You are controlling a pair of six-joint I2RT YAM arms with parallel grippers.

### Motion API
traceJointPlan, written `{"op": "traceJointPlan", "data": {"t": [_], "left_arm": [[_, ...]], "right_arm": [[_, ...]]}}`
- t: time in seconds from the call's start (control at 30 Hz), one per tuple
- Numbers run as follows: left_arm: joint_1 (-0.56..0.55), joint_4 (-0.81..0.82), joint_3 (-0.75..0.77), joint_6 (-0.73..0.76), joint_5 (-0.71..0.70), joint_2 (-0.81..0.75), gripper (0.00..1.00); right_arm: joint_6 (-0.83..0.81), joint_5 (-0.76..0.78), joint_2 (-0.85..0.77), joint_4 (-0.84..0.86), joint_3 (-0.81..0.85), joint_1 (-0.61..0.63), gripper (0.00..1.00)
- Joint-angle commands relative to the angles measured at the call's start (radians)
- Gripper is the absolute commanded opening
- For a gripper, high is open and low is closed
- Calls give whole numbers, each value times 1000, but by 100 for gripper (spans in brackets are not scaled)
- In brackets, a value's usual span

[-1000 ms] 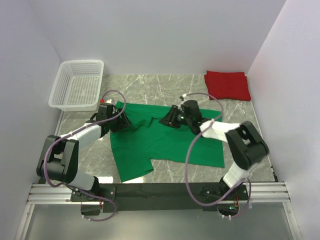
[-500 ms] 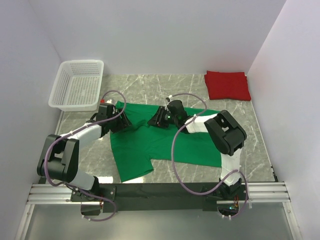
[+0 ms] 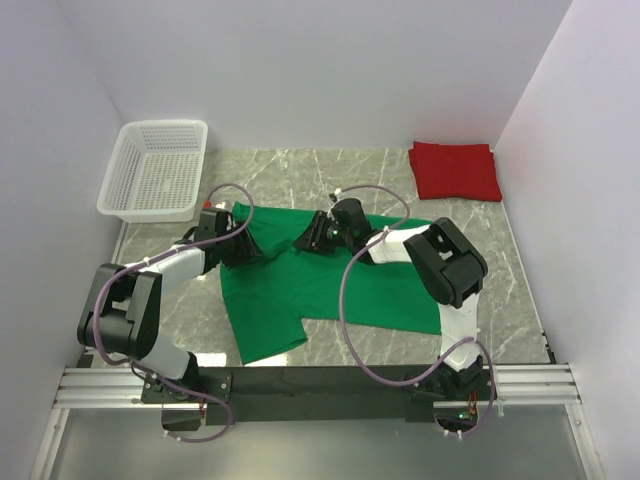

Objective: Fold and stack the t-shirts
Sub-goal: Fold the tshirt

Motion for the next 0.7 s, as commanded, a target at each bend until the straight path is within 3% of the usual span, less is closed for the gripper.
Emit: {"op": "traceJointPlan", "data": {"t": [0.0, 0.33, 0.47, 0.57, 0.67], "left_arm": [[2, 9, 29, 8, 18, 8, 54], [2, -6, 49, 17, 12, 0, 32], [2, -28, 62, 23, 15, -9, 19], [2, -66, 96, 28, 26, -26, 11], [2, -110, 127, 37, 20, -44, 6]], "right_arm": [[-15, 6, 31, 14, 48, 9, 42], [-21, 9, 59, -6, 70, 14, 39], [-25, 9, 57, -11, 74, 16, 24], [-35, 10, 34, -35, 82, 14, 5], [-56, 16, -4, -97, 103, 14, 0]]}}
